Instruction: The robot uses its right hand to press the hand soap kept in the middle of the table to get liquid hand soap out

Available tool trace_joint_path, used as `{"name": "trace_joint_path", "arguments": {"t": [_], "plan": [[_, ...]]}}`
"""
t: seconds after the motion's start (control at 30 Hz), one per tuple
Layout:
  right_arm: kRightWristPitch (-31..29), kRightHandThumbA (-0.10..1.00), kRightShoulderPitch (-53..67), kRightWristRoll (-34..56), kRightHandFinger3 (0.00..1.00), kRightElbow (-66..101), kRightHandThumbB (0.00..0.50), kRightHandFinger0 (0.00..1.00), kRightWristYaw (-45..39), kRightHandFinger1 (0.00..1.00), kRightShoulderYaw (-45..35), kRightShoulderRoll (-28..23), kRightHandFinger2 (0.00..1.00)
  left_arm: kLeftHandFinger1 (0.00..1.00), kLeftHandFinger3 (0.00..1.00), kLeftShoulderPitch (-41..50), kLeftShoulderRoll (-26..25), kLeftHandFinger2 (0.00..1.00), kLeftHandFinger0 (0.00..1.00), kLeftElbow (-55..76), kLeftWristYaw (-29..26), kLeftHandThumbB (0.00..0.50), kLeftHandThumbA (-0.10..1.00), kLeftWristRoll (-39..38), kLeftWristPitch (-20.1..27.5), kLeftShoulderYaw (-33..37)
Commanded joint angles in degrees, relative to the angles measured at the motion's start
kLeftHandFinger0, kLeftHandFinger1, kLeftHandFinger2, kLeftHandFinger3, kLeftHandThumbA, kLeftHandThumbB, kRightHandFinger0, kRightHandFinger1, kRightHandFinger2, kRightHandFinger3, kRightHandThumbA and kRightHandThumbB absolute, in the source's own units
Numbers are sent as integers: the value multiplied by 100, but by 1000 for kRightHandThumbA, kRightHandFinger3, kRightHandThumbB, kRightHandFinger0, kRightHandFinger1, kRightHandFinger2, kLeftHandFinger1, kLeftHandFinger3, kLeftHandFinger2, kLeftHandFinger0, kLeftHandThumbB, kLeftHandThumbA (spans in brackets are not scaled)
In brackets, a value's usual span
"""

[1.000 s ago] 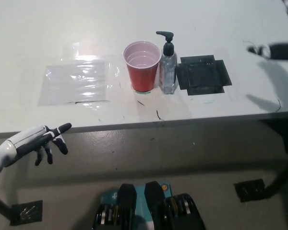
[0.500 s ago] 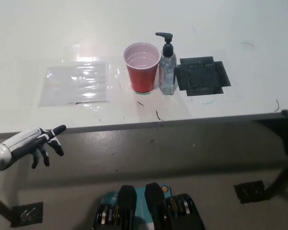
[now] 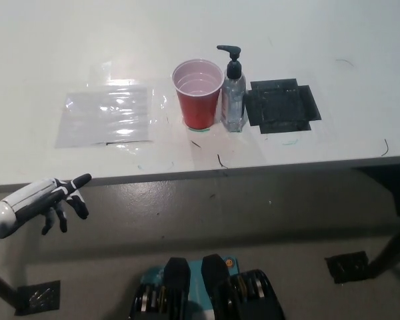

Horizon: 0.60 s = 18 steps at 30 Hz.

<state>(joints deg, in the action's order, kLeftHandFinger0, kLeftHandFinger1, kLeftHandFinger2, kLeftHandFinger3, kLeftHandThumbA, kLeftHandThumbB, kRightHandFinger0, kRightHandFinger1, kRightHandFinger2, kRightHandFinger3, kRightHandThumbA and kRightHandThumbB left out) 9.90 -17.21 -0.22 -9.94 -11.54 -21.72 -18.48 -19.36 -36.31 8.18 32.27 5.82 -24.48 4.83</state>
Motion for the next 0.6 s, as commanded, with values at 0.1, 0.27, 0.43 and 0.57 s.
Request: {"name": "trace_joint_path", "arguments": {"t": [0.1,0.27,0.43,0.57], "plan": [[332,1000,-301,471,1000,28,359,817,397,961,-203,12,1000,324,734,-173,-104,502,189,82,-169,231,1000,12,-17,-146],[440,1000,-317,479,1000,86,355,675,472,801,-133,-4,1000,322,725,-180,-119,507,185,134,-183,196,1000,58,-3,-138],[609,1000,-376,528,1000,113,345,641,529,775,-93,-51,977,328,726,-187,-62,518,187,6,-228,240,1000,58,89,-133],[657,1000,-365,572,1000,158,332,637,558,777,-83,-61,965,298,730,-225,-93,486,171,50,-178,221,1000,28,39,-123]]}}
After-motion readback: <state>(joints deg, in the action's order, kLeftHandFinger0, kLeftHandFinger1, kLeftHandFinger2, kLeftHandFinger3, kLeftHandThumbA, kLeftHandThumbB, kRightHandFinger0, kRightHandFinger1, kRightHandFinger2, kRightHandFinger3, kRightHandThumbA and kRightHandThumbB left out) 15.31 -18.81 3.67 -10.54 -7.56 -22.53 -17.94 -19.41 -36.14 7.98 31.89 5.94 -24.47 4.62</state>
